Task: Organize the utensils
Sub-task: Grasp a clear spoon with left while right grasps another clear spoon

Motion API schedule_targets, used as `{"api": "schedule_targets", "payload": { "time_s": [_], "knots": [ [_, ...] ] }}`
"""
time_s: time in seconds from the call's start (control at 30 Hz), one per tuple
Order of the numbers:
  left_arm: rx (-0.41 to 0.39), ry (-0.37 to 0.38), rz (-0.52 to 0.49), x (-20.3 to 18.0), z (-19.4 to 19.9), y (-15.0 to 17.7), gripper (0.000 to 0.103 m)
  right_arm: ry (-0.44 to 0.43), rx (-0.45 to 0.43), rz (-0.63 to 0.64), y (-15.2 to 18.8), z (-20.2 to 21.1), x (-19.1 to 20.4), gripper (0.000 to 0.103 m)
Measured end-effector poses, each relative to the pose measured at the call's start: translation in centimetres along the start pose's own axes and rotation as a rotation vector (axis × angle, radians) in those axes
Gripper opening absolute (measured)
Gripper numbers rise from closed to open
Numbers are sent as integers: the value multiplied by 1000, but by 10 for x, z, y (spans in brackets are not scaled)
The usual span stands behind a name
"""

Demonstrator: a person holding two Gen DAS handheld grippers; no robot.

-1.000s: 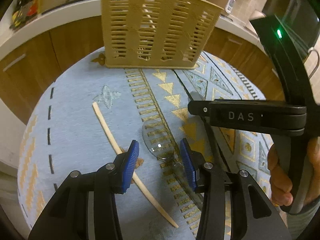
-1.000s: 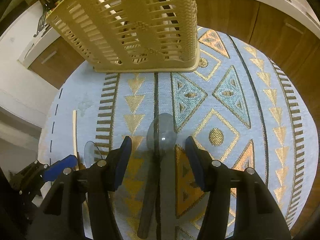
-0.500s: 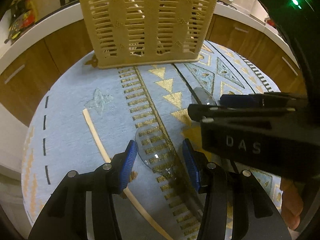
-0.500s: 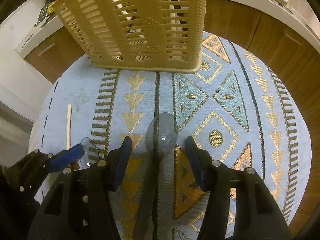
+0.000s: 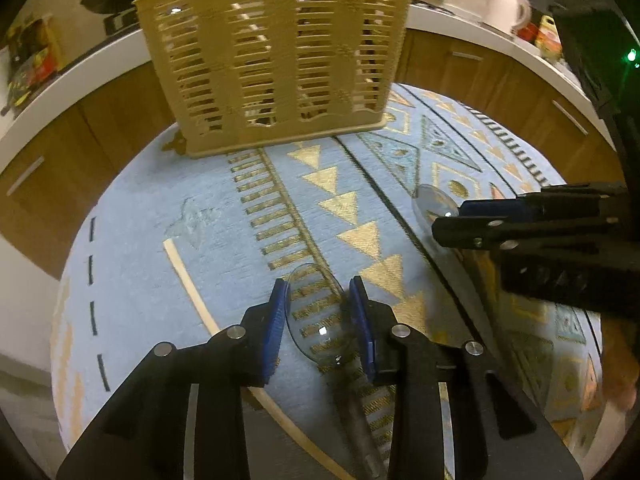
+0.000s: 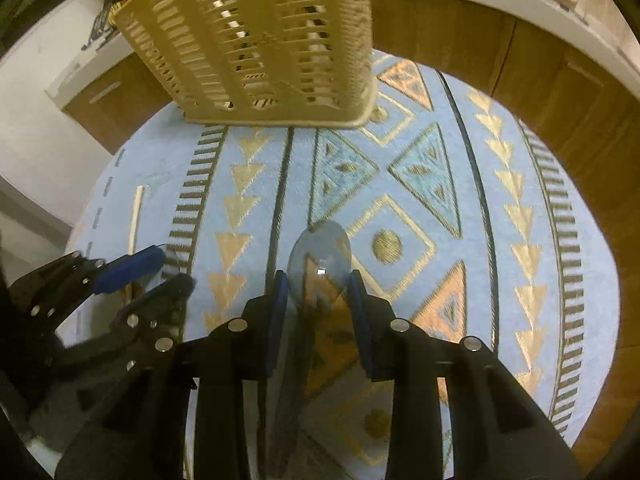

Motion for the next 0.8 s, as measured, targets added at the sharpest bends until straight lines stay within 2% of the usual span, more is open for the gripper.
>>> {"api": "schedule_targets", "payload": {
  "time_s": [0.1, 0.17, 0.3, 0.47, 0.5, 0.57, 0.6, 0.63, 0.7, 0.8],
  "knots": [
    [-8, 66, -32, -6, 1, 0, 30, -31, 25, -16, 2, 4, -11, 28],
    [-2, 96, -40, -6, 1, -1, 30, -32, 29, -17, 3, 6, -16, 23],
    [17, 139, -18, -2, -1, -1, 30, -40, 29, -15, 4, 12, -16, 18],
    [47, 181, 9, 4, 2, 4, 30, -52, 47, -26, 5, 14, -21, 18],
    [52, 185, 15, 5, 2, 4, 30, -65, 57, -44, 5, 15, -23, 21],
    [57, 205, 30, 10, 6, 6, 32, -107, 74, -89, 2, 17, -26, 35],
    [62, 216, 34, 11, 7, 6, 37, -109, 70, -100, 1, 19, -27, 53],
    [69, 223, 36, 10, 7, 6, 39, -103, 54, -112, -3, 22, -30, 64],
    [98, 205, 27, 10, 6, 9, 40, -86, 34, -102, -8, 25, -28, 64],
    [131, 144, -18, 8, 2, 12, 41, -51, 52, -88, -8, 23, -22, 63]
  ]
}}
Point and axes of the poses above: each gripper's, at about its wrist camera, not at the fingertips, and z roughly against the way its jaws point, x to its left, y to its underside, the point moved 9 cm from there along -z, roughly the way its jaws point, and after that the axes turned 15 degrees about -z, right-handed, at the moved point
